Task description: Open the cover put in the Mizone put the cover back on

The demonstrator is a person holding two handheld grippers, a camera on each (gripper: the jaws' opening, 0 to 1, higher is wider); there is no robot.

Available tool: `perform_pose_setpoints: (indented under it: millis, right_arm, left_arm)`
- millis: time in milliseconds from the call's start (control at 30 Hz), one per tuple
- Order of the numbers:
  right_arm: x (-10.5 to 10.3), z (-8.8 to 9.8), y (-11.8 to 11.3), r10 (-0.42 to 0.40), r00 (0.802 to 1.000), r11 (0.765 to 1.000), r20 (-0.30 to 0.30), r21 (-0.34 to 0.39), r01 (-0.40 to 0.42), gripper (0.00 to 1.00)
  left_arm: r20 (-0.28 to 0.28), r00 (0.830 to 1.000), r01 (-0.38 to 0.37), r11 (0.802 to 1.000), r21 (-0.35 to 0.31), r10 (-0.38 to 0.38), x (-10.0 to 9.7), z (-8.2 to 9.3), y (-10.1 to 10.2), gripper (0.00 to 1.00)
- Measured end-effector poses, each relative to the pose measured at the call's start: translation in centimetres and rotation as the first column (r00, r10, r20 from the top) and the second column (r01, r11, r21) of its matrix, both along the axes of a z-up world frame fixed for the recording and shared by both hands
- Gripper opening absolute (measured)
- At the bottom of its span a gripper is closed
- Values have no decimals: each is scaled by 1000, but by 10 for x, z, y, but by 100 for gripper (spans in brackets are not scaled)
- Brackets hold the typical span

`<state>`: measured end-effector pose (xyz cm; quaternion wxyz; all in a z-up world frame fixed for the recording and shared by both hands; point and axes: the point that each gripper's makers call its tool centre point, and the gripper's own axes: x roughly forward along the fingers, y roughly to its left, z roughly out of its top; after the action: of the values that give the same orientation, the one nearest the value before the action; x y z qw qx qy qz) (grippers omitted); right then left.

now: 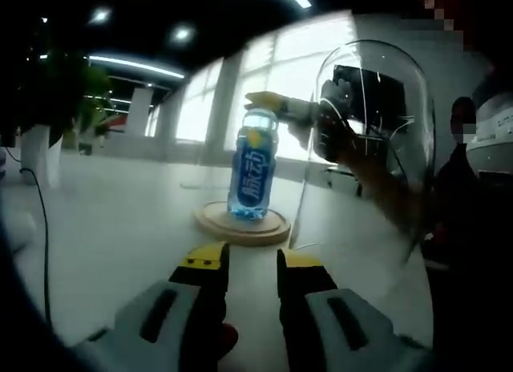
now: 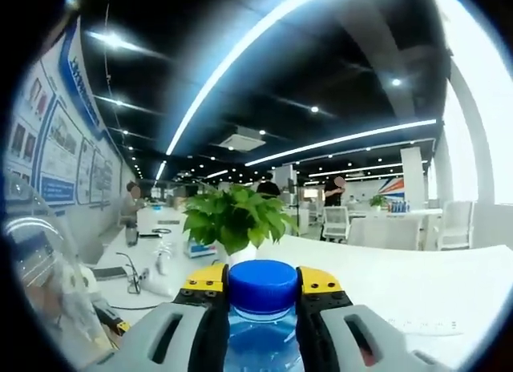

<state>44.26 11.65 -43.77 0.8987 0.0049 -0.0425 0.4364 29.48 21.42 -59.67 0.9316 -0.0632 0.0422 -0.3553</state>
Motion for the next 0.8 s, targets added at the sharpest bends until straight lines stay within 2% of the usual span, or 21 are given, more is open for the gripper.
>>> perform_pose_setpoints:
  millis: [600, 800]
  right_arm:
    - [-1, -2, -5, -15, 1000, 1000, -7, 16, 15, 28]
    - [-7, -3, -11, -22, 1000, 1000, 4, -19, 22, 27]
  left_arm:
    - [0, 1000, -3, 1000, -3, 3, 0, 0, 0, 18]
    - [5, 1000, -7, 1000, 5, 7, 0, 0, 0, 18]
